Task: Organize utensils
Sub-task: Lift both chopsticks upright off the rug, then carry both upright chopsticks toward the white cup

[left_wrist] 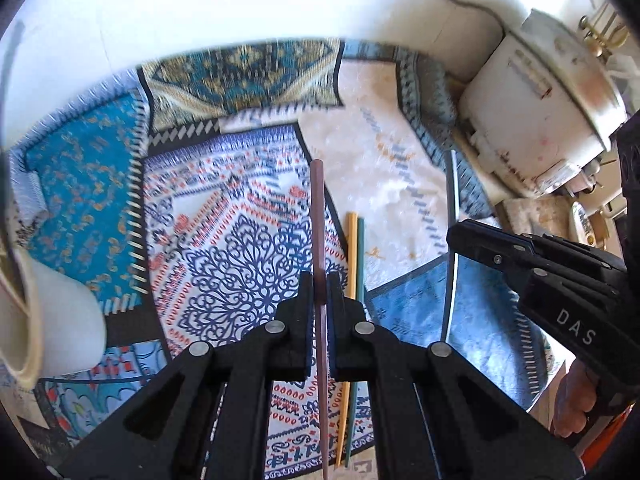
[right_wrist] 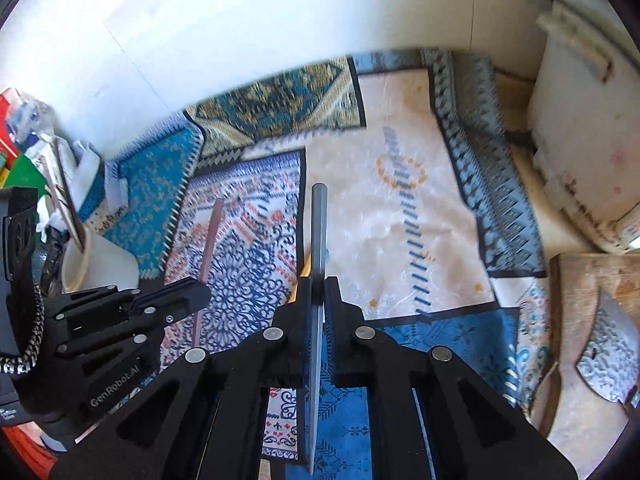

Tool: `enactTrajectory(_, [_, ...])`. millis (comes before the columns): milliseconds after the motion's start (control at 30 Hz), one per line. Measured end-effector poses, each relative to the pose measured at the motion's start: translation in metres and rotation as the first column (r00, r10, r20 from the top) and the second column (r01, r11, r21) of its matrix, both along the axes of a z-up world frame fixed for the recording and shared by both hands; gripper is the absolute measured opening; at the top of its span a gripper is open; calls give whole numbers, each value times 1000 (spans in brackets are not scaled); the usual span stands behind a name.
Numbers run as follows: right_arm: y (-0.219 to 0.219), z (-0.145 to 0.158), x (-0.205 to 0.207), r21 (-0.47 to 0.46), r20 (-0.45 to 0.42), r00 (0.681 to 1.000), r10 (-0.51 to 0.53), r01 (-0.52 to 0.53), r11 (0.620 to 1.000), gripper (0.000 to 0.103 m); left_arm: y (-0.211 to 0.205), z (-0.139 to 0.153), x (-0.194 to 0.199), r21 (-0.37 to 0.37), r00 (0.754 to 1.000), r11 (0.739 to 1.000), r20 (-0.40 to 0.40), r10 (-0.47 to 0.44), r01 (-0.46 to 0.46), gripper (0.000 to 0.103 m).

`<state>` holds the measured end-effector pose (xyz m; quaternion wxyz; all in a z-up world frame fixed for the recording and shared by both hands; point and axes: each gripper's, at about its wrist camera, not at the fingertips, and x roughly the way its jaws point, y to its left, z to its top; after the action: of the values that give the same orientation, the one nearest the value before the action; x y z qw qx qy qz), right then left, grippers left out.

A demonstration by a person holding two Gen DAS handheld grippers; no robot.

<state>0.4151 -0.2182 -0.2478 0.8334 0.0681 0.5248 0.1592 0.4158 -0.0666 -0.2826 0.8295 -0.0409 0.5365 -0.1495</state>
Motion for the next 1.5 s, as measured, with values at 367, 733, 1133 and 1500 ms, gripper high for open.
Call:
enactTrajectory(367, [-3,49,-22,25,128,992,-19,16,1000,3,12,67,-26,-21,986,1000,167,18,-15,4])
enactTrajectory(733, [2,69,-25,25,167,986,-8,4,1000,0,33,108,-37,-42,962,998,267,53,-43,4])
enactTrajectory(1133, [-3,-2,26,-27,-59,997,-52,50,998,28,69,127,-46,-75,941,989,307,146,-129,4])
enactTrajectory(1500, [19,-75,82,-122,-202,975,-94,70,990,28,96,132,-56,-78,919,973,320,229,-216,4])
